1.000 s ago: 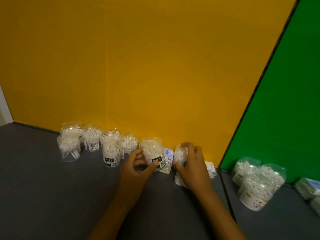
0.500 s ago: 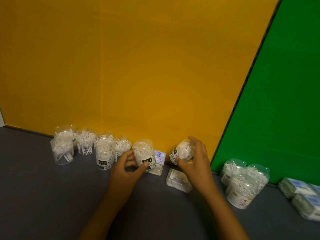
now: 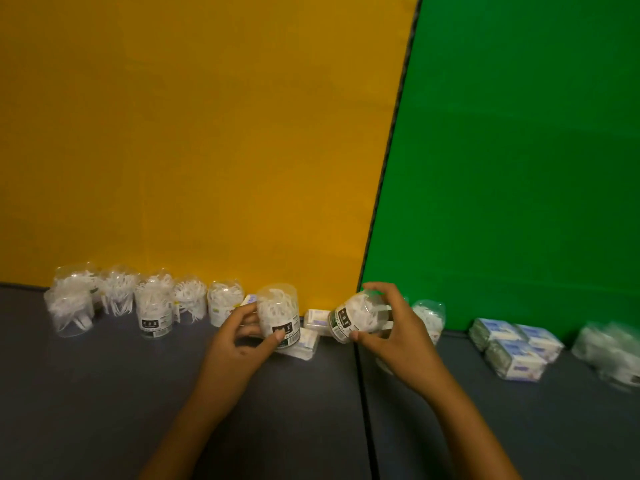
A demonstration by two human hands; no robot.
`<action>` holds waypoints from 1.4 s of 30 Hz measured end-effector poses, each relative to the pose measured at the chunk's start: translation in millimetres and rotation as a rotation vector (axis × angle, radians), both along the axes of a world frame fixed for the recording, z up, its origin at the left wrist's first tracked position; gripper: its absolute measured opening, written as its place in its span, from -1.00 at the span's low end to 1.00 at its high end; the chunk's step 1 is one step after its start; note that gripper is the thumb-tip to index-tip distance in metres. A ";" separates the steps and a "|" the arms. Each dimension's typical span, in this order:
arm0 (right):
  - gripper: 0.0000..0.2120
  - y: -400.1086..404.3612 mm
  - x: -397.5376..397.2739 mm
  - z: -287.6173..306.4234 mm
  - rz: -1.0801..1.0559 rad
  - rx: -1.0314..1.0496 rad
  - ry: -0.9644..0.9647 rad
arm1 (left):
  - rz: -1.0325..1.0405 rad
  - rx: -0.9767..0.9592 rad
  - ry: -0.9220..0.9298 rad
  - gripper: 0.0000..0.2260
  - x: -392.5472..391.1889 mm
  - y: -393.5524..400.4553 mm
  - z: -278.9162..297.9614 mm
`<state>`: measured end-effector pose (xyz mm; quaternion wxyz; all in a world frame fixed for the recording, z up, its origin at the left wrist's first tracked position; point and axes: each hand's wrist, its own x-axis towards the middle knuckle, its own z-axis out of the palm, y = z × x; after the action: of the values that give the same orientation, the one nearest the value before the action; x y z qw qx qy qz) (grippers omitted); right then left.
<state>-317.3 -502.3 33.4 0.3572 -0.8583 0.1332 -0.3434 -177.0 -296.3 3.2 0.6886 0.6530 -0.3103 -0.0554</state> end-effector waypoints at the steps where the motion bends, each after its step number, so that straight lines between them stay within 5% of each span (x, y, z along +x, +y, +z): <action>1: -0.37 -2.7 -9.8 1.1 -0.006 -0.012 0.000 | -0.007 -0.005 -0.008 -0.61 -10.7 -3.0 2.1; 25: -0.40 -90.5 -346.2 -11.3 -0.321 0.019 0.030 | -0.279 0.033 0.051 -0.65 -286.0 -126.6 -14.9; 42: -0.52 -217.2 -423.7 -6.8 -0.540 -0.030 0.007 | -0.484 0.056 -0.043 -0.65 -337.1 -301.0 0.2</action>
<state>-741.0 -719.5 26.7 0.2393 -0.7981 0.3534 -0.4253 -514.1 -597.3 3.4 0.6303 0.5793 -0.4706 -0.2134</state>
